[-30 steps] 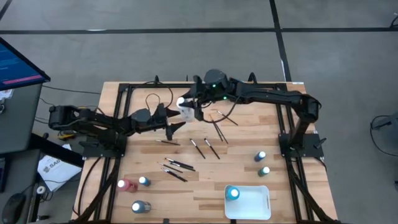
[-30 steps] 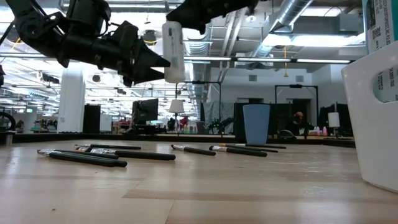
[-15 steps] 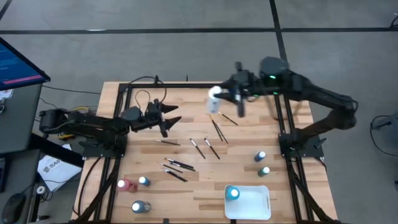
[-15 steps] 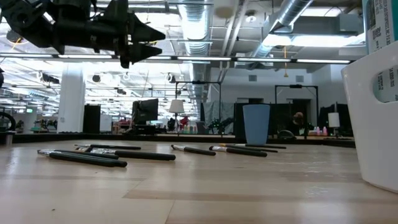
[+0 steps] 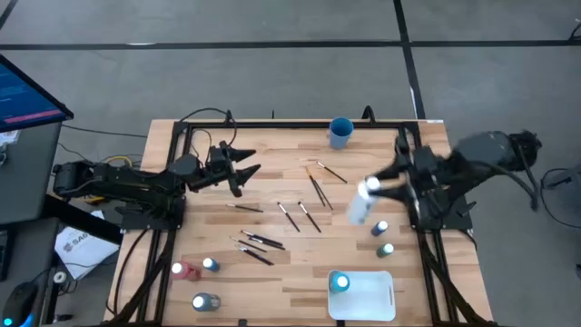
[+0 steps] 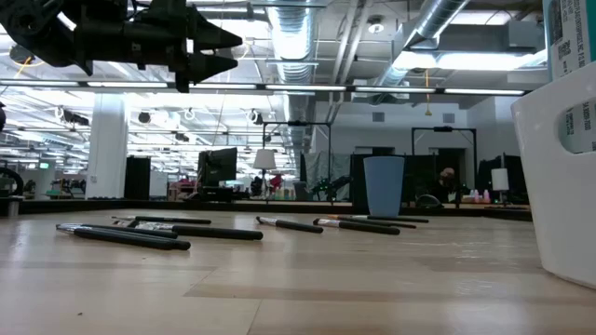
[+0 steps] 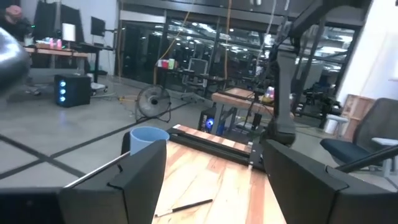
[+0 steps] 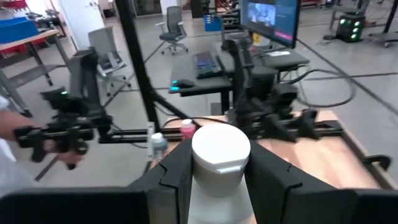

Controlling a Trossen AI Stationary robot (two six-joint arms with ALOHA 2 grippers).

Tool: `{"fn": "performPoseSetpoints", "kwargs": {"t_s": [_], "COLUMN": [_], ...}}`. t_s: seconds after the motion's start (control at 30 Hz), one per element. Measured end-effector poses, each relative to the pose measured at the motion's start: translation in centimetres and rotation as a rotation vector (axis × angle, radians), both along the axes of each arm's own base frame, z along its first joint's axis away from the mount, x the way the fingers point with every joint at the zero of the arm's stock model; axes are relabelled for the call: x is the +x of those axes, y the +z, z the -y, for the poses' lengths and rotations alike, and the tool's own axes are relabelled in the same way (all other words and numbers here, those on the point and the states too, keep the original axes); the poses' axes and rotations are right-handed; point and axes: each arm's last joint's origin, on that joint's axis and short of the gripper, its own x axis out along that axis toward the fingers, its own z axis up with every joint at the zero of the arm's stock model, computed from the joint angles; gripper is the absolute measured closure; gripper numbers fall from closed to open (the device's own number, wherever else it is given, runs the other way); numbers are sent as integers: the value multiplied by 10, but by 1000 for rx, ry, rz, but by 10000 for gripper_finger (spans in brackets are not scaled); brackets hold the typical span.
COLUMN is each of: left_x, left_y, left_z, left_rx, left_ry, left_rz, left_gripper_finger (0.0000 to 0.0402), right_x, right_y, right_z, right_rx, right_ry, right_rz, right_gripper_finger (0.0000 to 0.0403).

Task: Pick & Place Paint Supplies
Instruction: Put the large white paint bottle into the white bin

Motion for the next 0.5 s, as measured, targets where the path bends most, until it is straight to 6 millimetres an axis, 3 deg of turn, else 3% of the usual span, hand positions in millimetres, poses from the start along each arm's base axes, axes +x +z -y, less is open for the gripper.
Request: {"fn": "performPoseSetpoints", "kwargs": {"t_s": [0.2, 0.5], "left_x": [0, -3], "left_y": [0, 4], "left_z": [-1, 0], "left_rx": [-50, -98], "left_ry": [22, 14], "left_rz": [16, 62], "left_gripper_finger": [144, 144], "right_x": [-10, -14], "right_y": [-14, -60], "right_z": [-51, -132], "right_rx": [-17, 13], "right_ry": [-20, -194], "right_rz": [-42, -47], "right_gripper_finger": [295, 288]}}
